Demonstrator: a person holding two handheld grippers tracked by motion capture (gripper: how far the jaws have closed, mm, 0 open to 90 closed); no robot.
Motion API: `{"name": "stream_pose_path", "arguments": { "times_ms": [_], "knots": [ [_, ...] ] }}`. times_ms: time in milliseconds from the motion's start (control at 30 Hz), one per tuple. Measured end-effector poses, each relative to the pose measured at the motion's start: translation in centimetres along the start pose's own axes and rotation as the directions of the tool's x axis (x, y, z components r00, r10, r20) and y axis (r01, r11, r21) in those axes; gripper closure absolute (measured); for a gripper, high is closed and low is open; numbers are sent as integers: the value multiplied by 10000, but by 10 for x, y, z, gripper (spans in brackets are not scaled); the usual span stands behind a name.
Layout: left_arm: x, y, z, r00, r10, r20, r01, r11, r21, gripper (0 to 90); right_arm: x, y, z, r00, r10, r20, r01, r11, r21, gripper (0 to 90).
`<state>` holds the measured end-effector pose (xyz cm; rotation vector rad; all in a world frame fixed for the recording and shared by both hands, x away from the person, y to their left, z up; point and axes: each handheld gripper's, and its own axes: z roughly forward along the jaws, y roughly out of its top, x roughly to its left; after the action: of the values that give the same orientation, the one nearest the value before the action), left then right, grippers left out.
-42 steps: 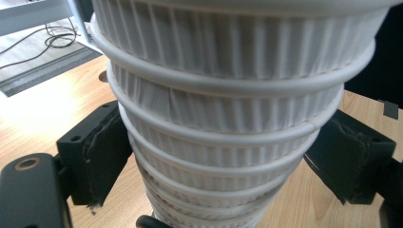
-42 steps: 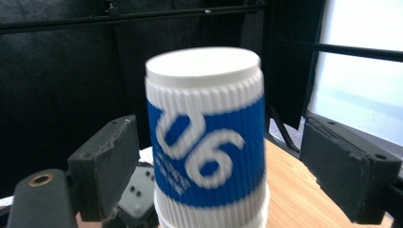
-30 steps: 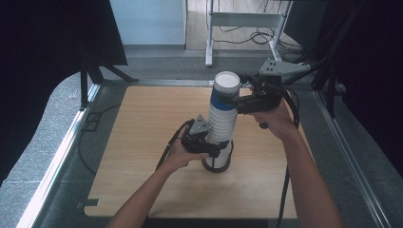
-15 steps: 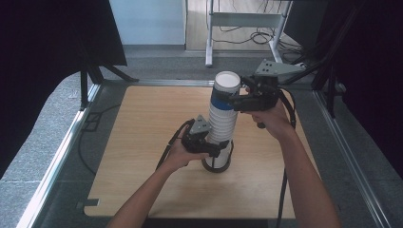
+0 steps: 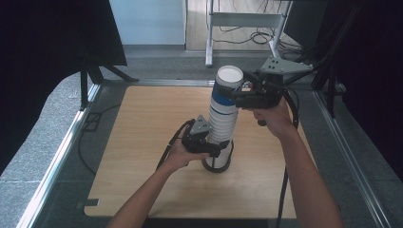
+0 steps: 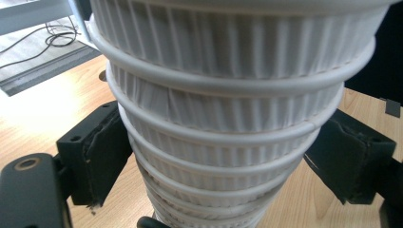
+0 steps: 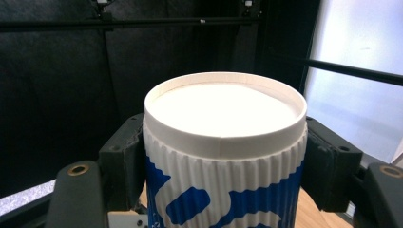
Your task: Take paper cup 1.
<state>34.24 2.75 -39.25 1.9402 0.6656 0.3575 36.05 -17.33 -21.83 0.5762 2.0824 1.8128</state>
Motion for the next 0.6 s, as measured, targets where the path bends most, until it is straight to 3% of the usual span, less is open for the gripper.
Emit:
{"name": "stream_pose_path", "arguments": {
  "times_ms": [300,600],
  "knots": [
    [0,0,0,10000,38,7,-38,10000,58,129,7,16,-12,9994,-283,221,297,9974,-661,279],
    [-1,0,0,9999,92,-39,-92,9999,96,129,10,25,-28,9986,-261,464,320,9907,-1321,279]
  ]
}}
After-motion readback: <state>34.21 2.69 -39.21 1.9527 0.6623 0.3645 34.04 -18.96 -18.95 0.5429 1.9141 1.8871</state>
